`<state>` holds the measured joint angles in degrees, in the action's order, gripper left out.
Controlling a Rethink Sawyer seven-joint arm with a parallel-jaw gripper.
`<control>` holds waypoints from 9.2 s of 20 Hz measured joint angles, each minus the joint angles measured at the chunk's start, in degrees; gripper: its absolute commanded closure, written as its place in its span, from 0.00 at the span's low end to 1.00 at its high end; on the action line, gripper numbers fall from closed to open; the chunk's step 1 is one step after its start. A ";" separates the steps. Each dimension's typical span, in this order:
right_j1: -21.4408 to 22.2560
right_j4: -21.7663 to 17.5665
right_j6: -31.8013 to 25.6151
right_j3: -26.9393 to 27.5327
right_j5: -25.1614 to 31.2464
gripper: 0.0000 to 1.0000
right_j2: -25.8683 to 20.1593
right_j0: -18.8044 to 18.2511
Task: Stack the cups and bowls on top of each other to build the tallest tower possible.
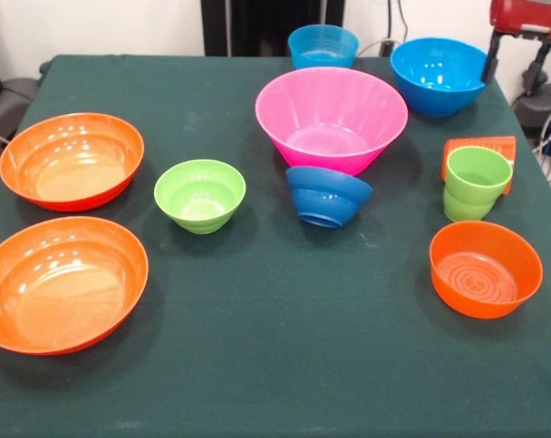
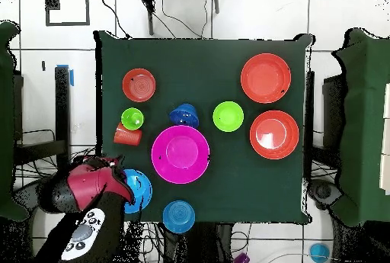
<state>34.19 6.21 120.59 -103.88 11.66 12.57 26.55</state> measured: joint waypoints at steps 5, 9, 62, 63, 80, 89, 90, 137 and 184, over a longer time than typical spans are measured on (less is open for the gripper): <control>-1.02 0.00 0.00 0.05 0.00 0.00 0.82 0.17; -1.33 0.01 0.00 0.05 0.00 0.00 1.06 0.15; -4.56 0.01 0.00 4.39 9.56 0.00 4.46 -0.14; -4.33 0.01 0.00 4.51 9.98 0.00 4.53 -0.15; 4.09 -0.04 0.00 4.53 11.84 0.00 8.11 3.83; 4.17 -0.04 0.00 3.57 9.58 0.00 9.52 7.65; 4.20 -0.02 0.00 3.16 9.23 0.00 9.54 7.66; 8.00 0.00 0.00 -6.82 3.38 0.00 8.66 6.69; -1.98 0.05 0.00 -6.84 -1.77 0.00 3.61 4.15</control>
<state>32.21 6.26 120.59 -110.72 9.89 16.18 30.69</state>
